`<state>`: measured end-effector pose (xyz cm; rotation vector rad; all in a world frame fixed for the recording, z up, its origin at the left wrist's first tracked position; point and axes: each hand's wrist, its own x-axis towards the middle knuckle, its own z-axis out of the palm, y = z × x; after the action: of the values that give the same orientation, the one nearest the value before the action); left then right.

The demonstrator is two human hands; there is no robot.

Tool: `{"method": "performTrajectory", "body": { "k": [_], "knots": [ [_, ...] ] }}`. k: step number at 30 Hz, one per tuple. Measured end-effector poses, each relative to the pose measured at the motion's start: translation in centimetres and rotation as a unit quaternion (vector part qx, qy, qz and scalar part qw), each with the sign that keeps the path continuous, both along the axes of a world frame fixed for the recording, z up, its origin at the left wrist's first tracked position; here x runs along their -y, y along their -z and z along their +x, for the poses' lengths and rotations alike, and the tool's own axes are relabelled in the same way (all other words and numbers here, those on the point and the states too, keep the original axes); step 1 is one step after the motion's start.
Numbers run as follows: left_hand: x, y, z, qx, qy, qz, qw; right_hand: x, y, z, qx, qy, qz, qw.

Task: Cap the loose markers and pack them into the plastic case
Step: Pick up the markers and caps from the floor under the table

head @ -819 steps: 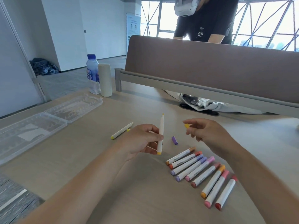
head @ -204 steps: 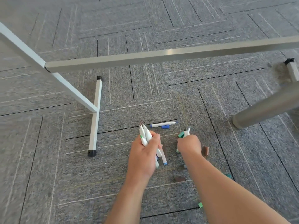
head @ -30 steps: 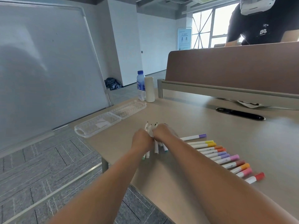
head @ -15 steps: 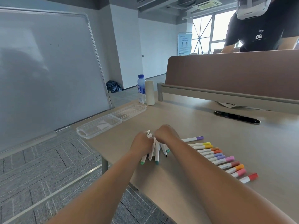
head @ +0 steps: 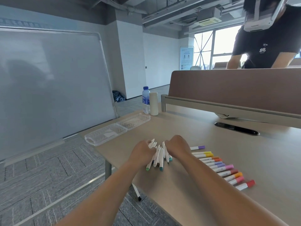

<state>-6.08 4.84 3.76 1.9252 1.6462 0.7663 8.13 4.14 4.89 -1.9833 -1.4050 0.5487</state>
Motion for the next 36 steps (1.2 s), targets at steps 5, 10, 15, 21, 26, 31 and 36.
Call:
{"method": "performTrajectory", "body": {
  "k": [5, 10, 15, 21, 26, 31, 36],
  "knots": [
    [2.0, -1.3, -3.0, -0.007, -0.003, 0.028, 1.0, 2.8, -0.8, -2.4, 0.002, -0.035, 0.024, 0.999],
    [5.2, -2.5, -8.6, 0.037, -0.021, 0.06, 0.997, 5.3, -1.5, -7.2, -0.04, -0.077, 0.076, 0.993],
    [10.6, -1.3, -17.8, 0.101, -0.083, 0.117, 0.984, 7.6, -1.2, -15.0, -0.112, -0.158, 0.143, 0.971],
    [13.6, 6.0, -30.0, 0.12, -0.189, 0.102, 0.969, 7.6, 5.0, -26.5, -0.132, -0.271, 0.114, 0.947],
    [12.8, 14.1, -37.3, 0.149, -0.248, 0.023, 0.957, 5.4, 14.0, -34.9, -0.119, -0.32, 0.069, 0.938],
    [10.9, 24.7, -41.7, 0.119, -0.271, -0.067, 0.953, 1.8, 26.1, -40.0, -0.095, -0.357, -0.018, 0.929],
    [7.8, 37.5, -44.4, 0.062, -0.27, -0.174, 0.945, -1.7, 38.8, -41.7, -0.039, -0.354, -0.13, 0.925]
  ]
}}
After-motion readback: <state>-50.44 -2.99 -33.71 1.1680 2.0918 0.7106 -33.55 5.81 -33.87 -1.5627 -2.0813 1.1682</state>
